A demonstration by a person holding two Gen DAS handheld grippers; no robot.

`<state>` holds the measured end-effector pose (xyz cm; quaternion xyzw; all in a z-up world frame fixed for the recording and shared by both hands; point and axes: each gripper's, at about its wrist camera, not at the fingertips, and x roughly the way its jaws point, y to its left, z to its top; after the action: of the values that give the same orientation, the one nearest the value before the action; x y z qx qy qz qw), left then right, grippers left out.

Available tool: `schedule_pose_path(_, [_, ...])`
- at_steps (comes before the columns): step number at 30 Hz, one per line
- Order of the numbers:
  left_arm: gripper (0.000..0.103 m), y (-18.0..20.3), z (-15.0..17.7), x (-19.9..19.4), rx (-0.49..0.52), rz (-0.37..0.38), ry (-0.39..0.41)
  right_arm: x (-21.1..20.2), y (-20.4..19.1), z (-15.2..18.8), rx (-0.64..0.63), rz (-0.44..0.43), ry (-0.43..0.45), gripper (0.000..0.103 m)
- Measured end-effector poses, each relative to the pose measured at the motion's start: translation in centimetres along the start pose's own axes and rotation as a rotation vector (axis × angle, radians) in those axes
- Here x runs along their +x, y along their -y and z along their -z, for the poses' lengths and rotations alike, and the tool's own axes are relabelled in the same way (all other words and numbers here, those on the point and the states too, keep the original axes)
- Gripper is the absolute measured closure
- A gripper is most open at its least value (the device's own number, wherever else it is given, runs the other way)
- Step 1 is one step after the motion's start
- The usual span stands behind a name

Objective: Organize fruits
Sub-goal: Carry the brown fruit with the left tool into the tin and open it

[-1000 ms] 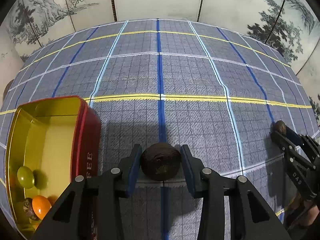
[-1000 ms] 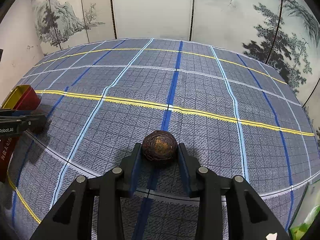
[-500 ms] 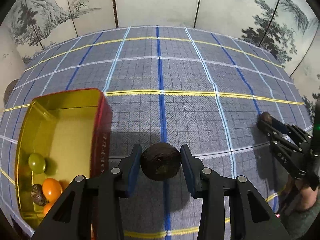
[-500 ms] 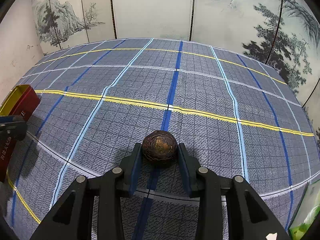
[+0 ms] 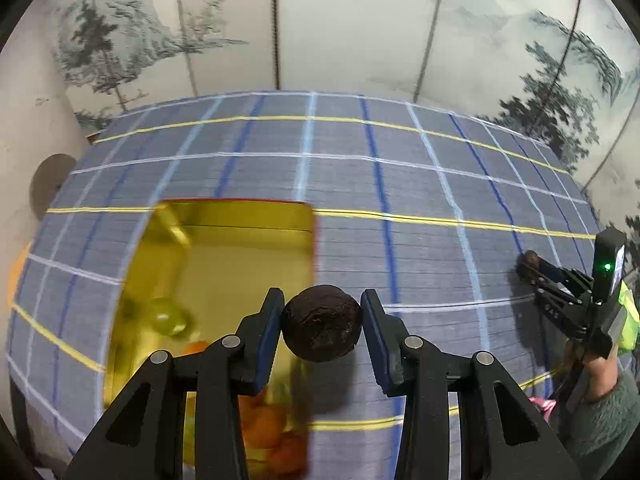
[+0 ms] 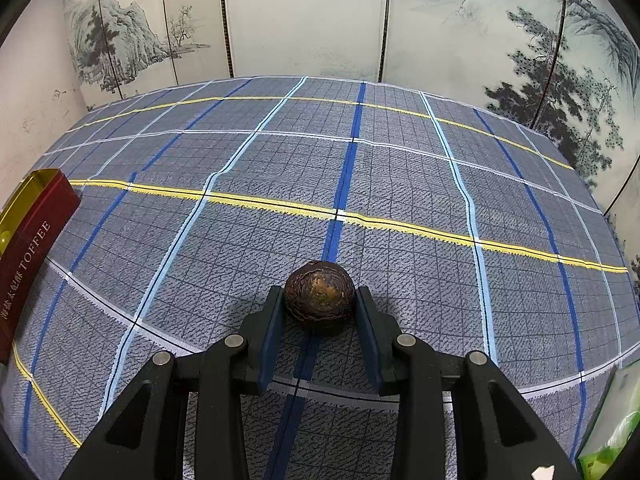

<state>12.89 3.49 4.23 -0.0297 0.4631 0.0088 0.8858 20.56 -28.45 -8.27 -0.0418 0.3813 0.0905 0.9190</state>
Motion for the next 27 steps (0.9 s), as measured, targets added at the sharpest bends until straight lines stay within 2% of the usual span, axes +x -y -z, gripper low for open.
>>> schedule_pose_path(6, [0.062, -5.6, 1.1, -1.9, -0.049, -0.082, 0.017, 0.0, 0.1, 0.0, 0.0, 0.0, 0.0, 0.07])
schedule_pose_path(12, [0.062, -9.5, 3.1, -1.4, -0.109, -0.114, -0.029, 0.0, 0.1, 0.0, -0.001, 0.0, 0.0, 0.07])
schedule_pose_path(18, [0.062, -11.2, 5.3, -0.1, -0.136, -0.121, -0.083, 0.0, 0.0, 0.0, -0.001, 0.001, 0.0, 0.07])
schedule_pose_path(27, [0.062, -11.3, 6.8, 1.0, -0.137, -0.112, -0.12, 0.0, 0.0, 0.0, -0.002, 0.002, 0.0, 0.07])
